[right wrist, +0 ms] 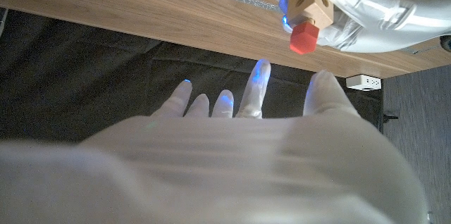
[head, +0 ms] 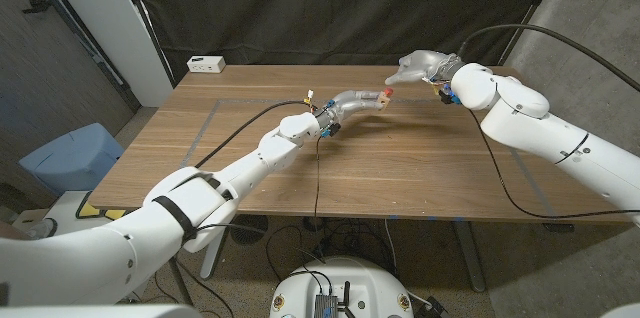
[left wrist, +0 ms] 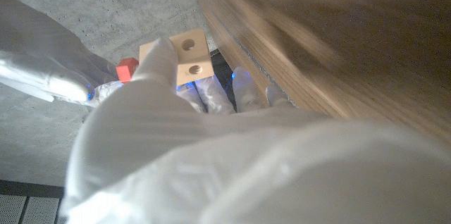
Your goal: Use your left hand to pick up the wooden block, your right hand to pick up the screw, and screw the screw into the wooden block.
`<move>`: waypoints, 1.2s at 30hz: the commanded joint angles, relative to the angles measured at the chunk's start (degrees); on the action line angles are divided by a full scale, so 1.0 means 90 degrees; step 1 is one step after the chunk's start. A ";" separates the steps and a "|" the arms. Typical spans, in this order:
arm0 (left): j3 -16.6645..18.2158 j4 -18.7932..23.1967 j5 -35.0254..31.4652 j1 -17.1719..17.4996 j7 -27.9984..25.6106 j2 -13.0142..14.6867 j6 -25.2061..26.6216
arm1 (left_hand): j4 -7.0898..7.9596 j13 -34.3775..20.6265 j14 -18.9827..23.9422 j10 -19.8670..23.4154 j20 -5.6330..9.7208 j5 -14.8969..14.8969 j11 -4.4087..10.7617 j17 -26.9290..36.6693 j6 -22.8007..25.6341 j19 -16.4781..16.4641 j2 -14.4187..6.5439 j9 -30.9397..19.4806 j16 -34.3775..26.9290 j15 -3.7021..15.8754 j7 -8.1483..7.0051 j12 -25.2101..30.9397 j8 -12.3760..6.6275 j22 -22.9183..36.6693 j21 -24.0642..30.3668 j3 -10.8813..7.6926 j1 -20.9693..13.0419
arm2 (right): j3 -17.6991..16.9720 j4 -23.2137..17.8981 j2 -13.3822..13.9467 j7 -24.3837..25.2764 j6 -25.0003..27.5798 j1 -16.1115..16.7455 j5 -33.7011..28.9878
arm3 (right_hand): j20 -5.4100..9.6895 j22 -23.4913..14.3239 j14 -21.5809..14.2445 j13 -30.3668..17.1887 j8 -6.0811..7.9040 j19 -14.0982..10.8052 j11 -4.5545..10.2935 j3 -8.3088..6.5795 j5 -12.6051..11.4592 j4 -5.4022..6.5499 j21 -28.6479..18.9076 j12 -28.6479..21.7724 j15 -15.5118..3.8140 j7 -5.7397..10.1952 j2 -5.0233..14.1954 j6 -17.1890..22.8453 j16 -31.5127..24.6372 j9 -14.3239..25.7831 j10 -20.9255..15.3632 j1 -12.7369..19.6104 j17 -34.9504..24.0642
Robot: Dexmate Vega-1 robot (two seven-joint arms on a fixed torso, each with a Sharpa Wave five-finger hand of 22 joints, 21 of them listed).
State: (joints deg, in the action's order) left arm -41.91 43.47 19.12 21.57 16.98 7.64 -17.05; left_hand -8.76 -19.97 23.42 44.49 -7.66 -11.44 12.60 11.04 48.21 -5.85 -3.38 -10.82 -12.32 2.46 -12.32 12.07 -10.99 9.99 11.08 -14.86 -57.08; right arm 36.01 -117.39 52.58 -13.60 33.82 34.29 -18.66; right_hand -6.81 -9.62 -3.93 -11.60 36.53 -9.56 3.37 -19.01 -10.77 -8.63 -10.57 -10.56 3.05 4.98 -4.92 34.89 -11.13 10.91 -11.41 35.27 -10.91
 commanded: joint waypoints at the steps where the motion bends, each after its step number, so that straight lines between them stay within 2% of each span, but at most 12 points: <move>1: 0.0067 -0.0288 0.0192 -0.0033 0.0161 -0.0151 -0.0465 | 0.0023 0.0000 0.0029 0.0008 0.0003 -0.0025 0.0005 0.0018 0.0026 0.0006 -0.0021 -0.0006 -0.0012 0.0452 -0.0021 0.0043 -0.0045 0.0018 0.0019 -0.0013 0.0036 | -0.0318 -0.0281 0.0531 -0.0344 -0.0228 -0.0037 0.0390 | -0.0022 -0.0012 0.0122 -0.0013 -0.0122 0.0089 0.0011 -0.0061 -0.0067 -0.0061 0.0028 0.0029 0.0052 0.0004 0.0004 -0.0165 0.0044 0.0010 0.0155 0.0160 -0.0010; 5: 0.0084 -0.0270 0.0212 -0.0011 0.0150 -0.0149 -0.0446 | 0.0024 0.0000 0.0028 0.0011 0.0009 -0.0023 0.0005 0.0018 0.0037 0.0006 -0.0018 -0.0006 -0.0012 0.0451 -0.0019 0.0044 -0.0050 0.0019 0.0020 -0.0010 0.0040 | -0.0304 -0.0307 0.0612 -0.0490 -0.0302 -0.0083 0.0437 | -0.0031 -0.0012 0.0280 -0.0013 -0.0300 0.0168 0.0011 -0.0140 -0.0112 -0.0100 0.0025 0.0022 0.0074 0.0073 0.0016 -0.0423 0.0058 0.0011 0.0331 0.0297 -0.0009; 8: 0.0099 -0.0279 0.0235 -0.0001 0.0151 -0.0162 -0.0442 | 0.0031 0.0000 0.0024 0.0010 0.0012 -0.0022 0.0005 0.0021 0.0042 0.0010 -0.0023 -0.0006 -0.0012 0.0448 -0.0019 0.0043 -0.0052 0.0019 0.0018 -0.0008 0.0048 | -0.0269 -0.0334 0.0646 -0.0577 -0.0309 -0.0117 0.0416 | -0.0027 -0.0012 0.0359 -0.0013 -0.0379 0.0219 0.0036 -0.0180 -0.0131 -0.0115 0.0027 0.0032 0.0078 0.0086 0.0017 -0.0524 0.0063 0.0013 0.0457 0.0369 -0.0008; 9: 0.0104 -0.0291 0.0246 -0.0003 0.0167 -0.0169 -0.0447 | 0.0034 0.0000 0.0018 0.0009 0.0018 -0.0021 0.0005 0.0022 0.0042 0.0009 -0.0025 -0.0006 -0.0010 0.0431 -0.0019 0.0043 -0.0052 0.0019 0.0018 -0.0007 0.0052 | -0.0247 -0.0350 0.0661 -0.0612 -0.0328 -0.0133 0.0395 | -0.0032 -0.0012 0.0407 -0.0013 -0.0455 0.0240 0.0037 -0.0200 -0.0139 -0.0121 0.0023 0.0028 0.0075 0.0104 0.0005 -0.0650 0.0063 0.0014 0.0519 0.0407 -0.0008; 13: 0.0106 -0.0333 0.0254 -0.0014 0.0182 -0.0195 -0.0469 | 0.0038 0.0000 0.0016 0.0008 0.0011 -0.0018 0.0005 0.0022 0.0029 0.0019 -0.0020 -0.0006 -0.0009 0.0447 -0.0021 0.0042 -0.0047 0.0019 0.0015 -0.0001 0.0064 | -0.0218 -0.0374 0.0678 -0.0671 -0.0359 -0.0150 0.0354 | -0.0024 -0.0012 0.0483 -0.0011 -0.0537 0.0273 0.0084 -0.0238 -0.0156 -0.0128 0.0019 0.0042 0.0019 0.0139 0.0002 -0.0751 0.0064 0.0016 0.0671 0.0477 -0.0008; 16: 0.0113 -0.0438 0.0274 -0.0038 0.0220 -0.0248 -0.0523 | 0.0038 0.0001 0.0014 0.0009 0.0008 -0.0015 0.0005 0.0022 0.0028 0.0024 -0.0015 -0.0006 -0.0008 0.0449 -0.0023 0.0042 -0.0047 0.0019 0.0013 0.0003 0.0069 | -0.0170 -0.0394 0.0684 -0.0732 -0.0380 -0.0179 0.0282 | -0.0018 -0.0012 0.0539 -0.0009 -0.0674 0.0284 0.0099 -0.0276 -0.0170 -0.0132 0.0007 0.0034 -0.0002 0.0183 -0.0015 -0.0963 0.0053 0.0018 0.0807 0.0553 -0.0006; 25: 0.0128 -0.0573 0.0292 -0.0074 0.0271 -0.0295 -0.0588 | 0.0039 0.0001 0.0004 0.0005 0.0010 -0.0012 0.0006 0.0024 0.0027 0.0044 -0.0021 -0.0006 -0.0006 0.0453 -0.0022 0.0040 -0.0046 0.0019 0.0006 0.0003 0.0072 | -0.0060 -0.0359 0.0658 -0.0772 -0.0536 -0.0209 0.0006 | -0.0004 -0.0011 0.0665 -0.0003 -0.0951 0.0331 0.0132 -0.0355 -0.0191 -0.0147 0.0001 0.0030 -0.0028 0.0292 -0.0075 -0.1383 0.0043 0.0020 0.1092 0.0711 -0.0006; 29: 0.0134 -0.0601 0.0306 -0.0085 0.0307 -0.0304 -0.0584 | 0.0042 0.0003 -0.0003 -0.0003 0.0008 -0.0012 0.0007 0.0025 0.0017 0.0051 -0.0026 -0.0006 -0.0004 0.0466 -0.0024 0.0035 -0.0043 0.0019 0.0005 0.0004 0.0075 | 0.0005 -0.0333 0.0613 -0.0727 -0.0576 -0.0205 -0.0210 | 0.0043 -0.0010 0.0688 -0.0001 -0.1004 0.0309 0.0142 -0.0381 -0.0186 -0.0156 -0.0011 0.0021 -0.0052 0.0329 -0.0088 -0.1453 0.0038 0.0021 0.1139 0.0768 -0.0006; 36: 0.0138 -0.0711 0.0314 -0.0126 0.0374 -0.0338 -0.0632 | 0.0036 0.0005 -0.0006 -0.0013 0.0004 -0.0010 0.0007 0.0024 0.0012 0.0073 -0.0023 -0.0006 -0.0003 0.0466 -0.0026 0.0031 -0.0042 0.0019 -0.0001 0.0005 0.0071 | 0.0024 -0.0273 0.0518 -0.0641 -0.0618 -0.0148 -0.0464 | 0.0151 -0.0009 0.0612 0.0002 -0.0994 0.0190 0.0164 -0.0453 -0.0158 -0.0183 -0.0053 -0.0019 -0.0133 0.0400 -0.0097 -0.1329 -0.0009 0.0029 0.1137 0.0932 -0.0007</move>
State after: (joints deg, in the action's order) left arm -40.78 38.51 21.77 20.94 19.44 5.09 -22.18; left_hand -8.64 -19.96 23.42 44.49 -7.45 -11.43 12.60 11.04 47.87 -5.64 -3.67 -10.81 -12.32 2.46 -12.41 12.07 -10.88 9.99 11.08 -14.65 -56.79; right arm 35.47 -120.56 58.21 -20.05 29.15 32.61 -19.27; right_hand -6.23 -9.62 1.87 -11.45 27.69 -7.48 4.40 -22.41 -12.14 -10.21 -10.57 -10.32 2.33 8.13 -5.83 22.11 -10.82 11.07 -1.40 42.53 -10.93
